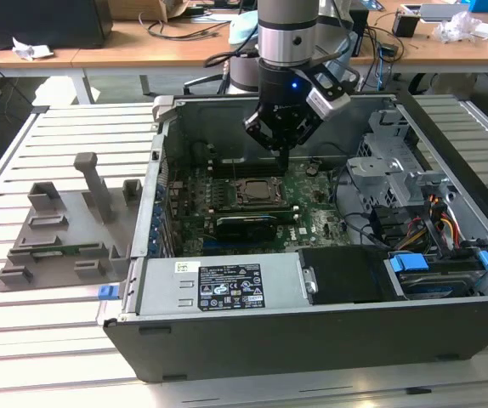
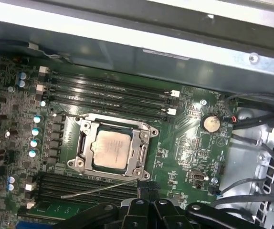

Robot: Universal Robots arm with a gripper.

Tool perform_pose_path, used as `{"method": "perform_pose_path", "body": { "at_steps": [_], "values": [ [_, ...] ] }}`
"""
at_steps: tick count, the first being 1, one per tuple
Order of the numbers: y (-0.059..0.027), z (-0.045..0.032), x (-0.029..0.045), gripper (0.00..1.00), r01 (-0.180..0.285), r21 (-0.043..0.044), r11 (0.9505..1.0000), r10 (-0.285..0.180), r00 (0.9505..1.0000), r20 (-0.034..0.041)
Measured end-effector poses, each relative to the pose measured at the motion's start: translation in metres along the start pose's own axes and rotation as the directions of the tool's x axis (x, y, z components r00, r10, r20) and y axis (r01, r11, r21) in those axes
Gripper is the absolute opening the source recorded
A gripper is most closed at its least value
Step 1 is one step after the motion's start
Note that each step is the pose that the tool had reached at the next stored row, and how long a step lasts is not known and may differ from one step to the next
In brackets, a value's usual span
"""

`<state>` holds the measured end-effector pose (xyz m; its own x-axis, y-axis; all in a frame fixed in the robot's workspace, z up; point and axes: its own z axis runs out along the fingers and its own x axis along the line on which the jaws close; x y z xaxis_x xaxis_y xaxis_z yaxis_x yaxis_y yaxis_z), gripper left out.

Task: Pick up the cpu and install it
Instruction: 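Install the first cpu locking lever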

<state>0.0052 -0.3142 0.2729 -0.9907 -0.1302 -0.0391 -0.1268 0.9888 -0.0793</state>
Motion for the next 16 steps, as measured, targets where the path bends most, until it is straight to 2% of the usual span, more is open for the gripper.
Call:
{"method": "perform_pose_path", "body": {
  "at_steps": [2,4,7,8,9,10,16],
  "values": [
    [0.0,0.0001,0.0,0.11,-0.044,0.0019,0.999,0.044,0.999,-0.0035],
    [0.0,0.0002,0.0,0.11,-0.113,0.0051,0.9936,0.113,0.9935,-0.0089],
    [0.0,0.0002,0.0,0.11,-0.136,0.0063,0.9906,0.136,0.9906,-0.0107],
    [0.0001,0.0005,-0.0001,0.11,-0.136,0.0058,0.9907,0.136,0.9906,-0.0172],
    [0.0,0.0008,-0.0004,0.11,-0.134,0.0062,0.9909,0.134,0.9901,-0.0406],
    [0.0,0.0007,-0.0005,0.11,-0.133,0.0064,0.9911,0.133,0.9898,-0.05],
    [0.0,0.0007,-0.0003,0.11,-0.133,0.0064,0.9911,0.133,0.9897,-0.052]
  ]
}}
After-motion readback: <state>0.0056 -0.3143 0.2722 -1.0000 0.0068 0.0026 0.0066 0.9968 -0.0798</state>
